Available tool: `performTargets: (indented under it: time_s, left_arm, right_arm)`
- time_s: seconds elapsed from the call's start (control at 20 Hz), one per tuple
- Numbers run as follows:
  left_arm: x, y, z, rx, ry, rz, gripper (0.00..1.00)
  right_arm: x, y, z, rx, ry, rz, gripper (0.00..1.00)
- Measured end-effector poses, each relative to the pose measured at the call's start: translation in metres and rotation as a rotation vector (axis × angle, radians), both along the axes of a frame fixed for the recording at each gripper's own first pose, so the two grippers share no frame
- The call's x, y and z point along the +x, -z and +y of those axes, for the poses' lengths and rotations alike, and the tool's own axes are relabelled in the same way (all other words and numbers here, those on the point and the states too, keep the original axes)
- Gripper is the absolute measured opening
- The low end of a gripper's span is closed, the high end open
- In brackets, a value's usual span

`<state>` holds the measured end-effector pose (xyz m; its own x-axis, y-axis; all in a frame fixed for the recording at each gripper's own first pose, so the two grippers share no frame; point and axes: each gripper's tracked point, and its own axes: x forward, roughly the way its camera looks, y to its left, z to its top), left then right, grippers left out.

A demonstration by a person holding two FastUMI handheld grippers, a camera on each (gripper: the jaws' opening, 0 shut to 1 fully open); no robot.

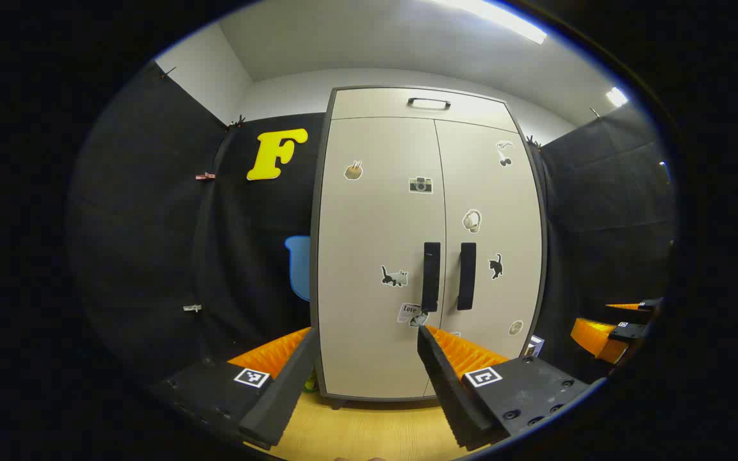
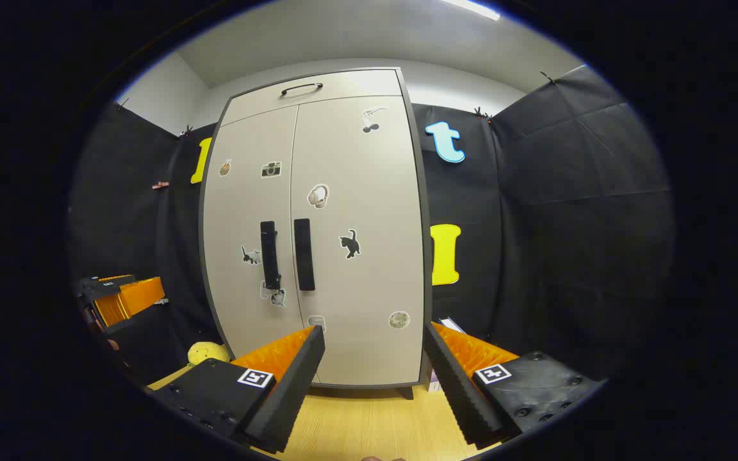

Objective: Open the right door of the double-door shoe cabinet with the right hand, and open the left door with the left hand.

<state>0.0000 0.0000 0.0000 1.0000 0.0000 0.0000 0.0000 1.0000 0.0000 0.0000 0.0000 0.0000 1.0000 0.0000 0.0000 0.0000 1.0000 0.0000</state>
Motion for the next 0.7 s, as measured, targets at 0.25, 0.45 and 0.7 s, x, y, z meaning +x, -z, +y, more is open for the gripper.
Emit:
performTargets:
  time_s: [0.25,0.45,0.7]
  left_arm:
    - [0.009,0.001,0.003,-0.002,0.02,0.005,0.95]
    - [0.014,0.002,0.002,0.007,0.042,0.01,0.95]
    - [0.018,0.009,-0.002,-0.013,0.058,0.031,0.95]
  right_arm:
    - [0.006,-0.002,0.003,0.002,0.018,-0.002,0.98]
    - [0.013,-0.004,0.006,-0.008,0.03,-0.004,0.98]
    - [0.018,-0.003,0.009,-0.017,0.027,0.003,0.98]
